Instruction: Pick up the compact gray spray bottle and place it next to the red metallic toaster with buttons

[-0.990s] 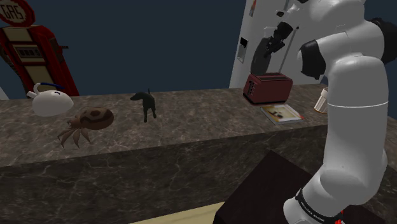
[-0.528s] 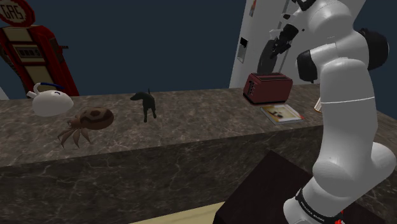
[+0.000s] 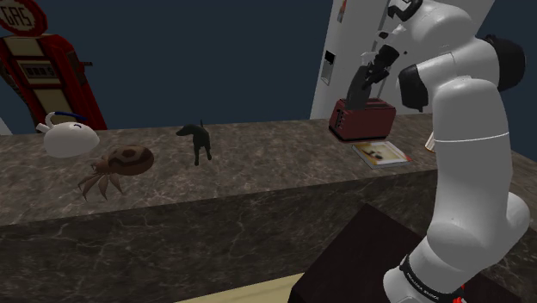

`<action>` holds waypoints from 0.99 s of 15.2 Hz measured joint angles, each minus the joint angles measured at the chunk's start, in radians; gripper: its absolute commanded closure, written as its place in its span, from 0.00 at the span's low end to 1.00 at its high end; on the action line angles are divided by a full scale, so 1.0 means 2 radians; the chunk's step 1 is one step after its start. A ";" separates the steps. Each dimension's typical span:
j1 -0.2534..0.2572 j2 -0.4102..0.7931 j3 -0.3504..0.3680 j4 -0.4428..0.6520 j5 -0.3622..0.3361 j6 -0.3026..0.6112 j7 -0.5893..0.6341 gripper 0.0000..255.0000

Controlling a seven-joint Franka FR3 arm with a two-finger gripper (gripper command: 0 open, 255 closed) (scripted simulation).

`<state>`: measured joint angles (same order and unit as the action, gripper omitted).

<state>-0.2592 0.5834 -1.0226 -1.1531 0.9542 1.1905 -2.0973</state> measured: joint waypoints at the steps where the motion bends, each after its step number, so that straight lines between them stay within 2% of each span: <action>1: 0.003 0.000 -0.001 -0.007 -0.001 0.005 -0.004 1.00; 15: 0.052 0.000 -0.009 -0.117 -0.012 0.084 -0.055 1.00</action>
<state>-0.1553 0.5832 -1.0414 -1.3866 0.9292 1.3585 -2.2078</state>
